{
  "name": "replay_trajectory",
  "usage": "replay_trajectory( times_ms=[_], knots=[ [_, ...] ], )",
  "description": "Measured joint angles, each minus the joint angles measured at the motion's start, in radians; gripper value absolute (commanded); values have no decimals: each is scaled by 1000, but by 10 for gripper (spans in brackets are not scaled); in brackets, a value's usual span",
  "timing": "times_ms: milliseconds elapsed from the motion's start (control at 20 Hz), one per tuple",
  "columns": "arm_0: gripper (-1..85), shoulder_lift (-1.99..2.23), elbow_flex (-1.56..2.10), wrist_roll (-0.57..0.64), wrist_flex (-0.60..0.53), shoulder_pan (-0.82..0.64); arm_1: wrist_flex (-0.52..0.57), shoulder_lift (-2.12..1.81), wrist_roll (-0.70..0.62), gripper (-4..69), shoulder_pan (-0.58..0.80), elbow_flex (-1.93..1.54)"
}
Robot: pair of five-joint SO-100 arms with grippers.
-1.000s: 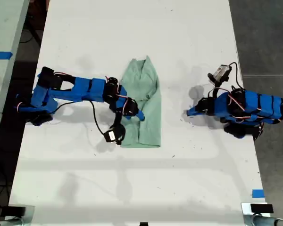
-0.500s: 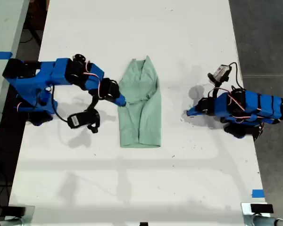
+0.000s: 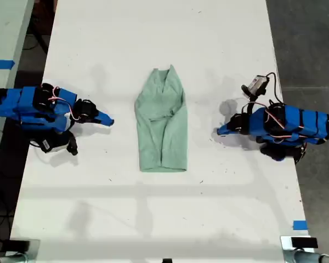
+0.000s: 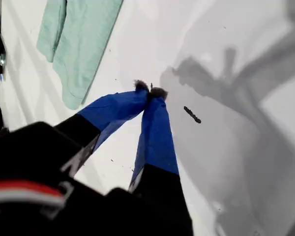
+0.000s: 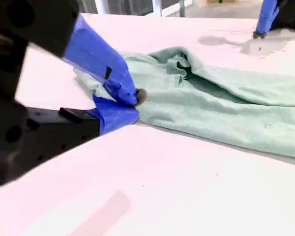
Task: Fold t shirt
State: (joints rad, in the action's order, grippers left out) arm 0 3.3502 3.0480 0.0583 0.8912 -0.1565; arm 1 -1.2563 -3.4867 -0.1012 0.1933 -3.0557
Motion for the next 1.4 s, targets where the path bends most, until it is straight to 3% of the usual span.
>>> replay_trajectory(
  times_ms=[150, 1400],
  knots=[
    [-2, 190, 109, 32, 71, -15, 0, 0, 0, 11, 0, 0],
    [-2, 241, 140, 32, 95, -26, 0, 0, 0, 11, 0, 0]
  ],
)
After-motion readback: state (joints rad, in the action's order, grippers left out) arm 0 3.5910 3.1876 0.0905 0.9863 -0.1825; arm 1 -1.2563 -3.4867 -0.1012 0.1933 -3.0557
